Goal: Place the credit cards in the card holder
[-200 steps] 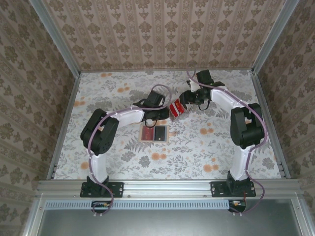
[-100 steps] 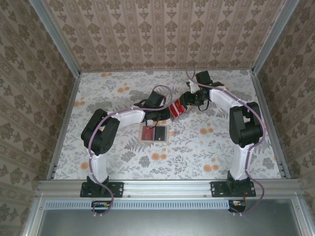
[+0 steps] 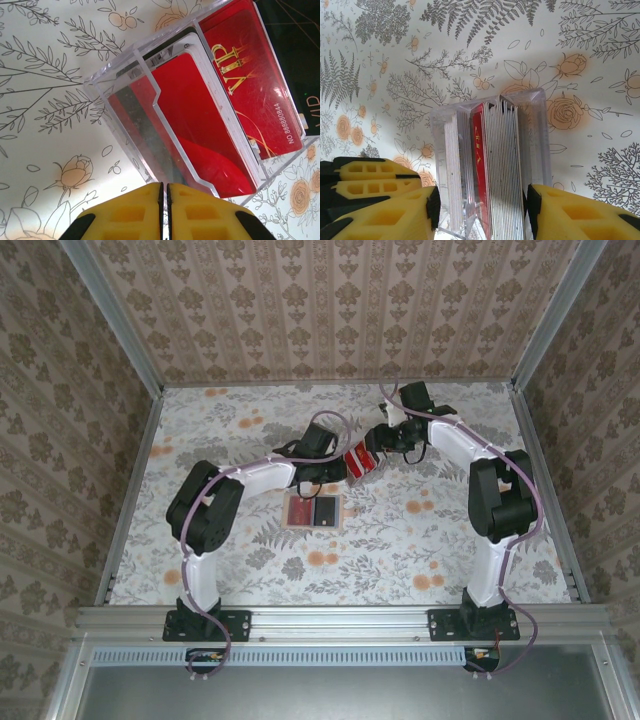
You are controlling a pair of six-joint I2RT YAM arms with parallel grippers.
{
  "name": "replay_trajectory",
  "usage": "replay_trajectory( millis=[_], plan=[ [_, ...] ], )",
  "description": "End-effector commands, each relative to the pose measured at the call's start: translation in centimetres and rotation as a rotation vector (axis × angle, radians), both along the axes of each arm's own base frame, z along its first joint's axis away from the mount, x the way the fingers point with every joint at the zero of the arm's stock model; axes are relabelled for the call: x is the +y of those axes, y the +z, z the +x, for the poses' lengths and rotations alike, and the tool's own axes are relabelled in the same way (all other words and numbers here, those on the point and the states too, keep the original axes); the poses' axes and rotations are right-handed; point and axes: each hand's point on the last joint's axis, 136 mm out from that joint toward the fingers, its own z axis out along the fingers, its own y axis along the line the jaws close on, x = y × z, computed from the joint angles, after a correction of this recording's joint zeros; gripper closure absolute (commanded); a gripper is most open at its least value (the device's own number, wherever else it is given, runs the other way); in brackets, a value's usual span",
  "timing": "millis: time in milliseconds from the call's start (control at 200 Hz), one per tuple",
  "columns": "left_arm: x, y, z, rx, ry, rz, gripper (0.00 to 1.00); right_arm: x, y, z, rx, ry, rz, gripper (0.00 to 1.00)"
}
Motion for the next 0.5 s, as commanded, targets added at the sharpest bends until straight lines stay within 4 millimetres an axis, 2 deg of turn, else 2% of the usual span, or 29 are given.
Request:
replay_trajectory(
  millis=[0, 60, 270, 495],
  plan=[
    [-0.7, 0.1, 0.0, 0.010, -0.010, -0.011, 0.87, 0.4, 1.5, -0.5, -0.011, 0.010, 0.024, 0.50],
    [-0.6, 0.0, 0.0, 0.009, -0.009, -0.006, 0.87, 0.3, 1.2, -0.4, -0.006, 0.004, 0.017, 0.51],
    [-0.5, 0.1, -0.1, 0.006, -0.008, -0.004, 0.87, -0.2, 0.8, -0.3, 0.003, -0.015, -0.001, 0.66],
    [-0.4, 0.2, -0.2, 0.005, -0.011, -0.005, 0.87, -1.1, 0.3, 0.0, 0.009, -0.043, -0.027, 0.74]
  ],
)
